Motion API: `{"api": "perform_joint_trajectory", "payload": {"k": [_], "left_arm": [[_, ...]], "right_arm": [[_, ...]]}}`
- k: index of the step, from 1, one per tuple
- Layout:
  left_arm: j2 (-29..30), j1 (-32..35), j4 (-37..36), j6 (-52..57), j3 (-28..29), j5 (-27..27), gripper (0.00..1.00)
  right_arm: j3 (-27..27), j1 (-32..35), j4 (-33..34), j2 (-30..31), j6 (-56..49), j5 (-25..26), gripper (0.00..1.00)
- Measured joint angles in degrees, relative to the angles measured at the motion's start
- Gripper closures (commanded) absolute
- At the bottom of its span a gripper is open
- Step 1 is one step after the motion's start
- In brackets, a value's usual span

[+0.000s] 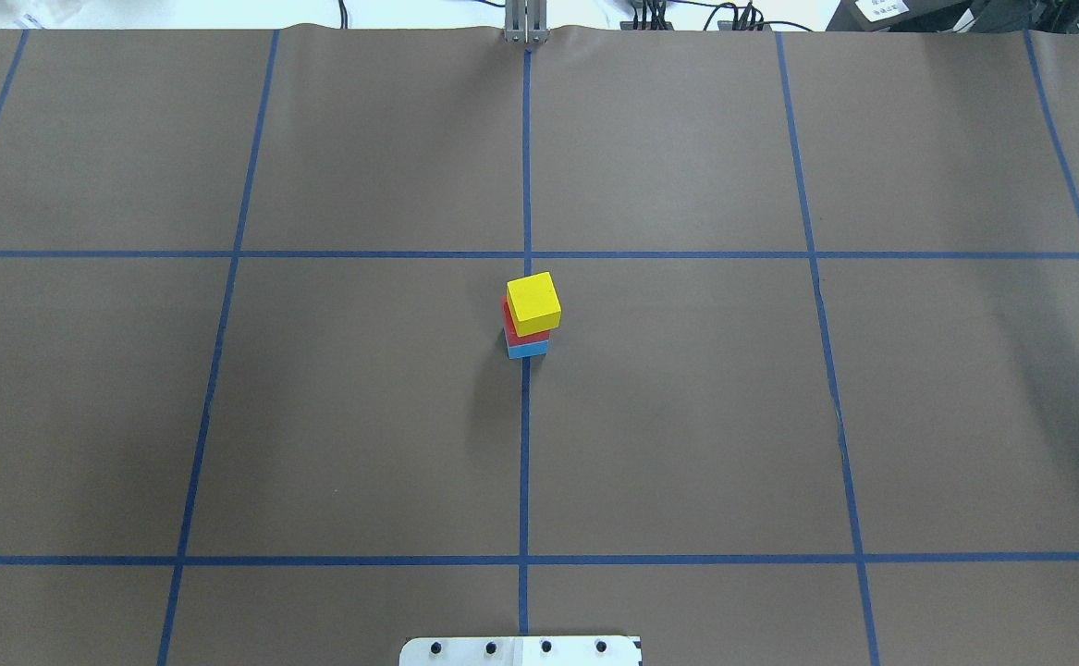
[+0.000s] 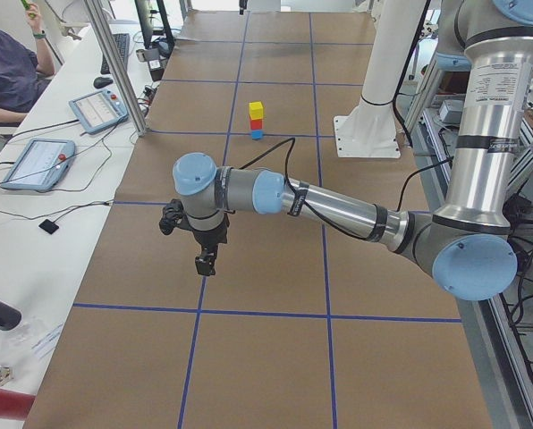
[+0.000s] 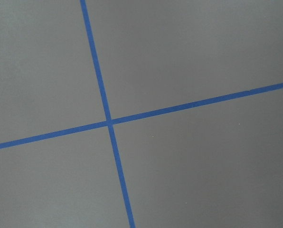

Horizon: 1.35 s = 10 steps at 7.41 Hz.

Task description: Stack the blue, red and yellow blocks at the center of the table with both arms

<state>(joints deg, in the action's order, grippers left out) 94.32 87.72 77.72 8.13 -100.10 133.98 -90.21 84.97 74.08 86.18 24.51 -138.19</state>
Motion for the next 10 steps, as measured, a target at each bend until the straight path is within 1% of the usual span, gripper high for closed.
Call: {"api": "perform_joint_trajectory", "payload": {"k": [1, 3, 4, 6, 7, 9, 10], "left_arm": [[-0.57, 0.18, 0.87, -0.08, 1.21, -0.02, 0.00], [-0.79, 0.39, 1.49, -0.29, 4.17, -0.03, 0.00], [-0.73, 0.44, 1.54, -1.00, 5.14, -0.03, 0.00], [-0.82, 0.59, 1.56, -3.32, 5.59, -0.09, 0.00], [-0.86, 0.70, 1.54, -3.75, 5.47, -0.11, 0.00], [-0.87, 1.26, 1.48, -3.91, 5.35, -0.36, 0.00], [-0.84, 1.56, 1.47, -3.92, 5.28, -0.84, 0.00]], "right_arm": [[-1.17, 0.47, 0.01, 2.20, -0.44, -0.10, 0.00], [-5.27, 0.56, 0.25, 7.25, -0.60, -0.23, 0.00], [-6.88, 0.51, 1.54, 8.62, -0.59, -0.26, 0.00], [-8.47, 0.41, 5.87, 9.04, -0.54, 0.12, 0.00], [-8.65, 0.19, 6.78, 9.21, -0.62, 0.58, 0.00], [-8.23, -1.15, 8.05, 9.29, -2.00, 2.59, 0.00], [-8.14, -0.85, 10.82, 9.09, -4.61, 3.84, 0.00]]}}
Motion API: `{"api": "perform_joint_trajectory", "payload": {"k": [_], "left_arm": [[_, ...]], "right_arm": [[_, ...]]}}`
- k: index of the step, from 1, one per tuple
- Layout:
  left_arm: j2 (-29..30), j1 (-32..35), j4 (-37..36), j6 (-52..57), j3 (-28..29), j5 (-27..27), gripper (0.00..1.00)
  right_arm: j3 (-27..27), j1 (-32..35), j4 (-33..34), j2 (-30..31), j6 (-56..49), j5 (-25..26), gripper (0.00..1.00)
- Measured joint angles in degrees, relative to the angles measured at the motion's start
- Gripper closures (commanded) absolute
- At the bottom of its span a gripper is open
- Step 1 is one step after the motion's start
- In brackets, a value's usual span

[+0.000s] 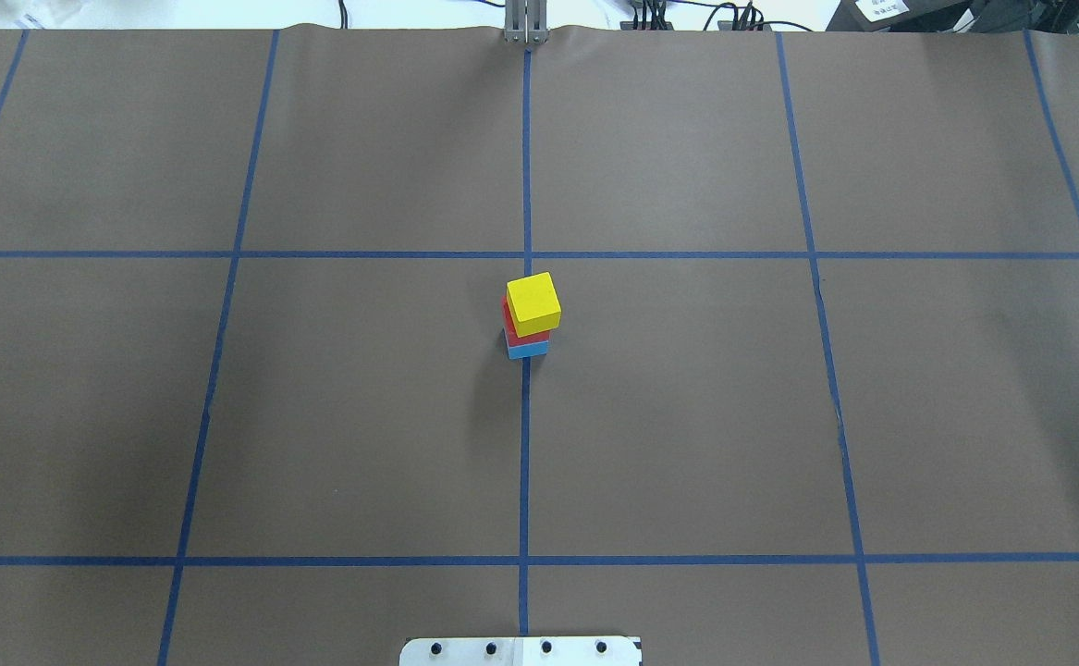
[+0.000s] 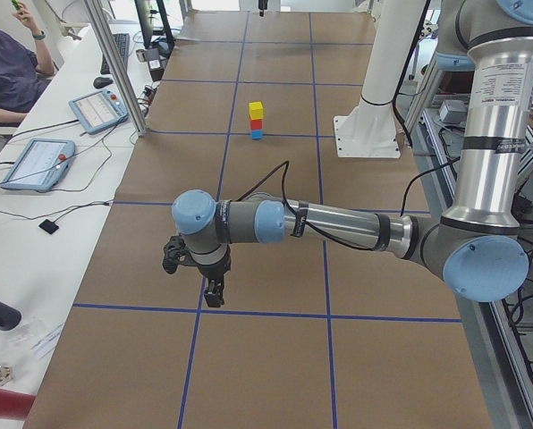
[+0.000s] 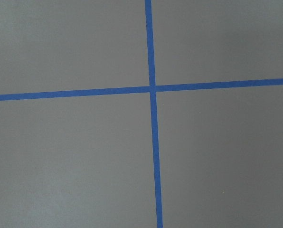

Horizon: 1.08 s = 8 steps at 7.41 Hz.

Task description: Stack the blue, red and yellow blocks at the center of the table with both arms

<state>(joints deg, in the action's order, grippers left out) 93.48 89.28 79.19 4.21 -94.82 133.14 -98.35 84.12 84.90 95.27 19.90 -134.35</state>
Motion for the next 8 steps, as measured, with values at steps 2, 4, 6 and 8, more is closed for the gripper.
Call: {"api": "perform_joint_trajectory", "payload": {"k": [2, 4, 6, 8], "left_arm": [[-0.01, 0.22, 0.00, 0.00, -0.10, -0.58, 0.00], [-0.05, 0.33, 0.00, -0.08, -0.17, -0.68, 0.00], [-0.05, 0.36, -0.04, -0.14, -0.21, -0.69, 0.00], [-0.05, 0.37, -0.05, 0.00, -0.21, -0.69, 0.00]], "right_arm": [[-0.19, 3.32, 10.57, -2.81, -9.01, 1.05, 0.00], [-0.68, 5.07, 15.11, -4.21, -12.50, 0.71, 0.00], [-0.84, 5.24, 15.50, -3.98, -12.99, 0.06, 0.00], [-0.96, 5.30, 15.31, -3.90, -13.22, -0.12, 0.00]]}}
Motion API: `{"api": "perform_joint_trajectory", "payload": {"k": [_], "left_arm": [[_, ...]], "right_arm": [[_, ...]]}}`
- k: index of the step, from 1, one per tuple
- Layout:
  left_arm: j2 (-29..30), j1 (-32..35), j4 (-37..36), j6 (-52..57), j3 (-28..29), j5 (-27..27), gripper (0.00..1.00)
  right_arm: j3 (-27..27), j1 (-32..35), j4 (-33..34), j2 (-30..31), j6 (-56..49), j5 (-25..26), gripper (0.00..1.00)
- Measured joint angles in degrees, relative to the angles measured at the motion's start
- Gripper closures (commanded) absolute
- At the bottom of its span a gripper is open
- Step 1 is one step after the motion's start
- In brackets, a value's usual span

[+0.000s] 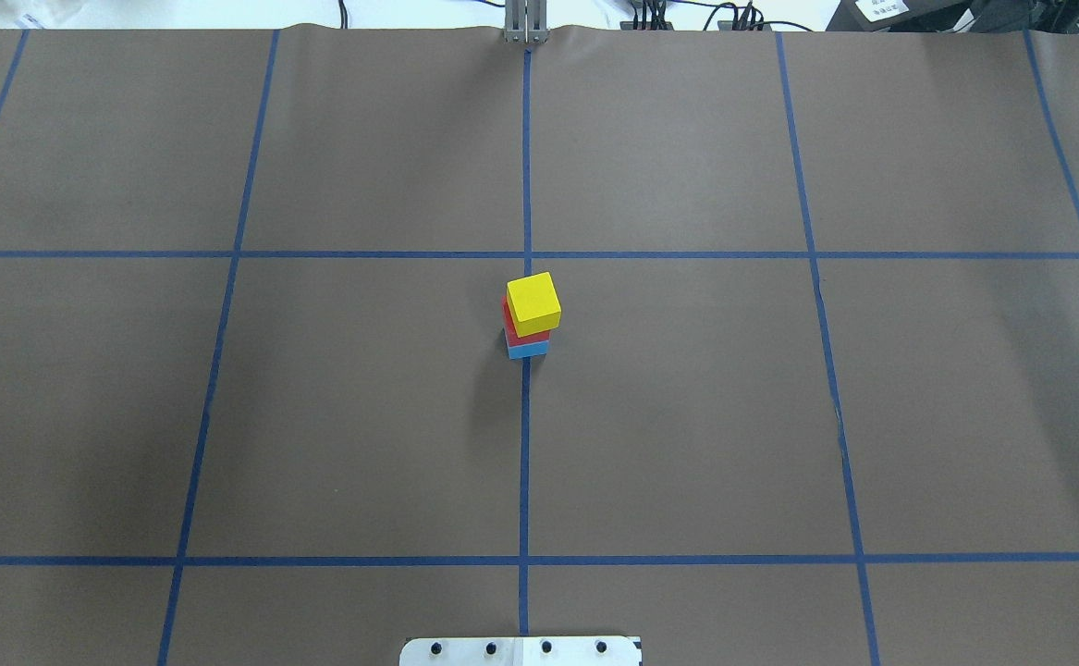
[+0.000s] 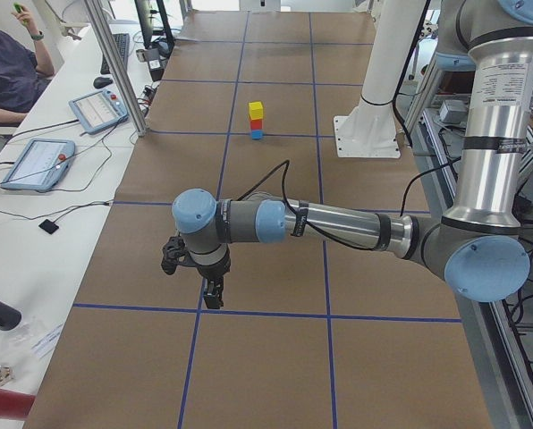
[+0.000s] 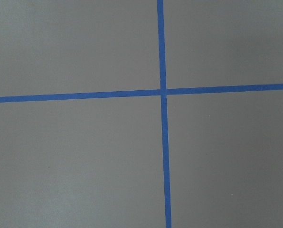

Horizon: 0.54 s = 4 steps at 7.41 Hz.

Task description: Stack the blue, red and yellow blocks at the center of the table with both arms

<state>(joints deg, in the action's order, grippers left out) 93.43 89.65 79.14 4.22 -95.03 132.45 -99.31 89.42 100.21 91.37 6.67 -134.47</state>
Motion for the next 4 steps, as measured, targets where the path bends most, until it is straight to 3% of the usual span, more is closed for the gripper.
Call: {"api": "perform_joint_trajectory", "payload": {"k": [4], "left_arm": [[-0.22, 0.09, 0.13, 0.43, 0.68, 0.16, 0.00]], "right_arm": [[0.25, -0.03, -0.86, -0.05, -0.17, 0.01, 0.00]]}}
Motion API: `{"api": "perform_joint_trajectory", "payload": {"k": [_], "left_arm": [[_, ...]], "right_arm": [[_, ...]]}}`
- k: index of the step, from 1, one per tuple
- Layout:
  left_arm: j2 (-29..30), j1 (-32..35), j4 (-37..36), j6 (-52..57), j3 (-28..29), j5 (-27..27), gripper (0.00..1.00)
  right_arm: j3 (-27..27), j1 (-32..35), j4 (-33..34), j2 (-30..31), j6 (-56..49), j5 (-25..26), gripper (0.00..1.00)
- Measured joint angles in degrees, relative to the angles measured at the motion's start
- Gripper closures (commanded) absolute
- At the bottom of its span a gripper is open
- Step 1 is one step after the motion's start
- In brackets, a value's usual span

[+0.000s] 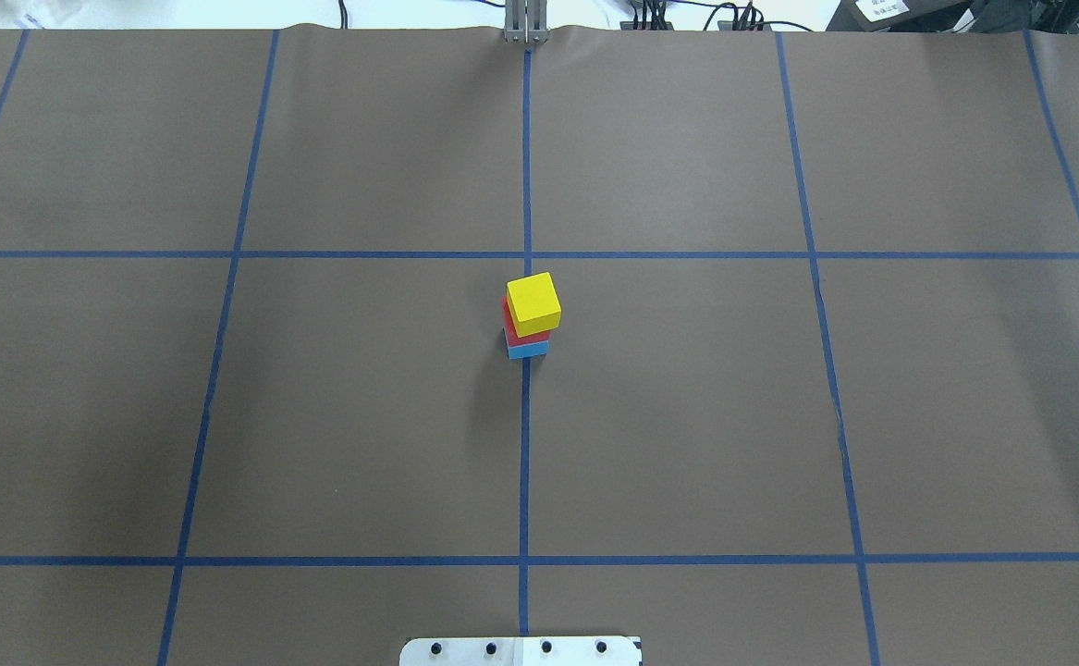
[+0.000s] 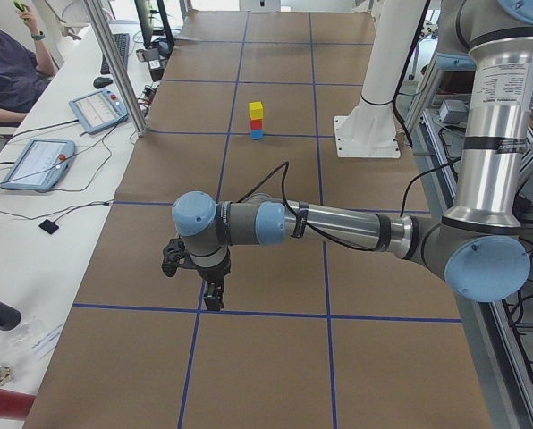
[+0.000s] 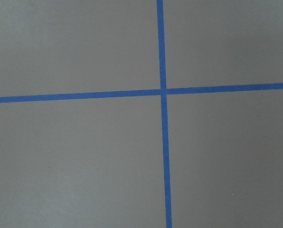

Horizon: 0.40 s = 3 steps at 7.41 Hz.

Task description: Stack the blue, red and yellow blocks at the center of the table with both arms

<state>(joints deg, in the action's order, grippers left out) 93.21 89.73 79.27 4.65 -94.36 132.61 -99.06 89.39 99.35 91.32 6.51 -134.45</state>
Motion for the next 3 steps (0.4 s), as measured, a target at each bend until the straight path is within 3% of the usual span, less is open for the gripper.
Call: {"api": "perform_joint_trajectory", "payload": {"k": [3], "left_arm": [[-1.15, 0.15, 0.16, 0.40, 0.50, 0.26, 0.00]], "right_arm": [[-0.17, 0.00, -0.03, -0.19, -0.12, -0.02, 0.00]]}}
